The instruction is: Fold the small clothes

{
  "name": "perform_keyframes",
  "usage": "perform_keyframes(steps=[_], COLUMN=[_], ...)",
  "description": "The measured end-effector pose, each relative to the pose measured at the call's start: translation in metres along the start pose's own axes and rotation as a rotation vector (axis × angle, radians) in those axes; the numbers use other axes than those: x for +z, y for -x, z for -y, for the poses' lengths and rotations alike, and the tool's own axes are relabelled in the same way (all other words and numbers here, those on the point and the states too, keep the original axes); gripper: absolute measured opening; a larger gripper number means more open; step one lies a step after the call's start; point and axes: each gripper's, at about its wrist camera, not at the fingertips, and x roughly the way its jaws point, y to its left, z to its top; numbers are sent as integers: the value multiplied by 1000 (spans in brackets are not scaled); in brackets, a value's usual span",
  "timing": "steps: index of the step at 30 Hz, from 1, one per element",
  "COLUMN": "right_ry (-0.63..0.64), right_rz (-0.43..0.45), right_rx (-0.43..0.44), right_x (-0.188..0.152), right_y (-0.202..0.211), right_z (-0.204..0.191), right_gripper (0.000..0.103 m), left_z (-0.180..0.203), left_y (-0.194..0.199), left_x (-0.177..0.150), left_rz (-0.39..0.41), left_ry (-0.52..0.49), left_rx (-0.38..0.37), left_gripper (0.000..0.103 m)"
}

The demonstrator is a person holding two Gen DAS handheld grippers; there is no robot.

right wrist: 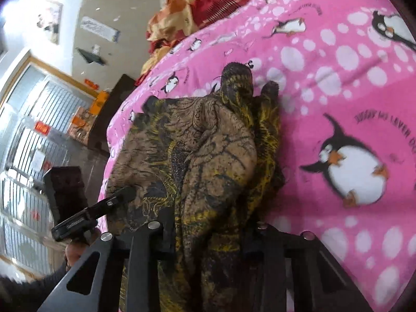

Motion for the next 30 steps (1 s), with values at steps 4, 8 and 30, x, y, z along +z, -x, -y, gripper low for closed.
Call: perform_keyframes(steps=[4,8,30], right_ry=[-21,-6,790], right_rz=[-12,-57,17], right_rx=[58,141,-324], right_x=[-1,-1,-60], right_y=[-25,-72,-66], right_z=[-21,-55,-217], right_gripper=[35,35,47], left_z=[-20,-65,-55], left_y=[31,67,104], left_x=[9,15,43], left_rz=[26,51,233], left_ry=[-17,29,-23], left_rx=[45,109,273], left_gripper=[17,17,42])
